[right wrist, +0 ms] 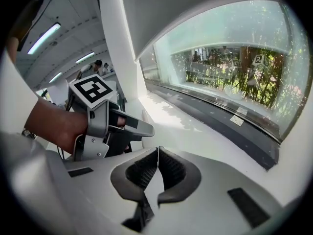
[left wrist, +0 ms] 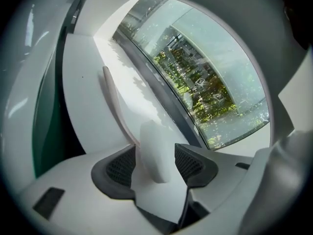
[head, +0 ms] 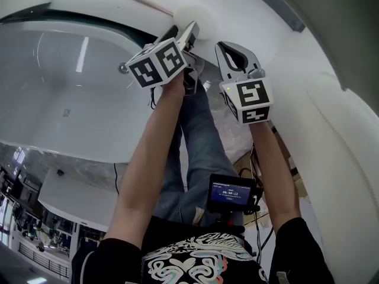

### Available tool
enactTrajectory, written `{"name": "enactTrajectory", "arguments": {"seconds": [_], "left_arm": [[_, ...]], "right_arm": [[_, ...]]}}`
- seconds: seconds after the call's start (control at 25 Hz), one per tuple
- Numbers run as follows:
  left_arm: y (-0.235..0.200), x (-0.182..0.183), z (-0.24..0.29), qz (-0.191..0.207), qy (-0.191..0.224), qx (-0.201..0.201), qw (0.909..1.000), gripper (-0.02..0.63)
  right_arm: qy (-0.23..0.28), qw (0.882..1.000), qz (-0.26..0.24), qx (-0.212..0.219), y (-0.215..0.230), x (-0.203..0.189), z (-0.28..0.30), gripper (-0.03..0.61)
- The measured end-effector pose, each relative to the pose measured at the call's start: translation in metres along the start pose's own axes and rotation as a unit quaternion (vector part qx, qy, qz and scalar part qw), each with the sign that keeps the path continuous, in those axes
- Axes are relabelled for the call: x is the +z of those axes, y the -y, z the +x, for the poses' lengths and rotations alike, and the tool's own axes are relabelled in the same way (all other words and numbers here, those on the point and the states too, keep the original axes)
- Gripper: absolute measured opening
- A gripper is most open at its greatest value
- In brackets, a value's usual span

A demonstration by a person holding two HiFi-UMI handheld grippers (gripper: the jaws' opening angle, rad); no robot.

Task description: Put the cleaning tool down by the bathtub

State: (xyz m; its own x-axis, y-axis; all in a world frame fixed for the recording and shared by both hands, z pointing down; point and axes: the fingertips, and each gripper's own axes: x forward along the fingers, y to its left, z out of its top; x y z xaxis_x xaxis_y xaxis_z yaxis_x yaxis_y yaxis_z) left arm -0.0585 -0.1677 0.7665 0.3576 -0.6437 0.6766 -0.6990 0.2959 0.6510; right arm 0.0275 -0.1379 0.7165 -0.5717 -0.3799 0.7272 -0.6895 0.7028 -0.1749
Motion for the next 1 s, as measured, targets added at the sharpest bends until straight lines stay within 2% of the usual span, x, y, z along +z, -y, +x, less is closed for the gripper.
{"name": "enactTrajectory", "arguments": {"seconds": [0.32,0.44,0.56,0.68,0.76,0.88,1.0], "left_arm": [[-0.002,0.012,-0.022,0.022,0.021,0.012,0.9994,0.239],[-0.007,0.013,-0.028,0.033,0.023,0.025,0.9989,0.170],[-0.008,0.018,-0.031,0.067,0.027,0.042,0.9965,0.093],[0.001,0.033,-0.049,0.101,0.066,0.038,0.9920,0.081],[0.003,0.049,-0.060,0.109,0.092,0.037,0.9892,0.078],[0.000,0.053,-0.070,0.112,0.089,0.046,0.9886,0.055],[0.007,0.059,-0.084,0.151,0.086,0.056,0.9832,0.034]], "right_arm": [[0.001,1.000,-0.010,0.006,-0.007,0.007,-0.001,0.028],[0.004,1.000,-0.014,0.006,-0.009,0.012,-0.002,0.028],[0.012,1.000,-0.012,0.000,-0.007,0.017,-0.003,0.029],[0.016,1.000,-0.010,-0.010,-0.011,0.024,-0.013,0.028],[0.020,0.999,-0.019,-0.023,-0.011,0.033,-0.017,0.028],[0.027,0.999,-0.020,-0.036,-0.011,0.038,-0.027,0.028],[0.030,0.998,-0.027,-0.047,-0.013,0.045,-0.039,0.028]]}}
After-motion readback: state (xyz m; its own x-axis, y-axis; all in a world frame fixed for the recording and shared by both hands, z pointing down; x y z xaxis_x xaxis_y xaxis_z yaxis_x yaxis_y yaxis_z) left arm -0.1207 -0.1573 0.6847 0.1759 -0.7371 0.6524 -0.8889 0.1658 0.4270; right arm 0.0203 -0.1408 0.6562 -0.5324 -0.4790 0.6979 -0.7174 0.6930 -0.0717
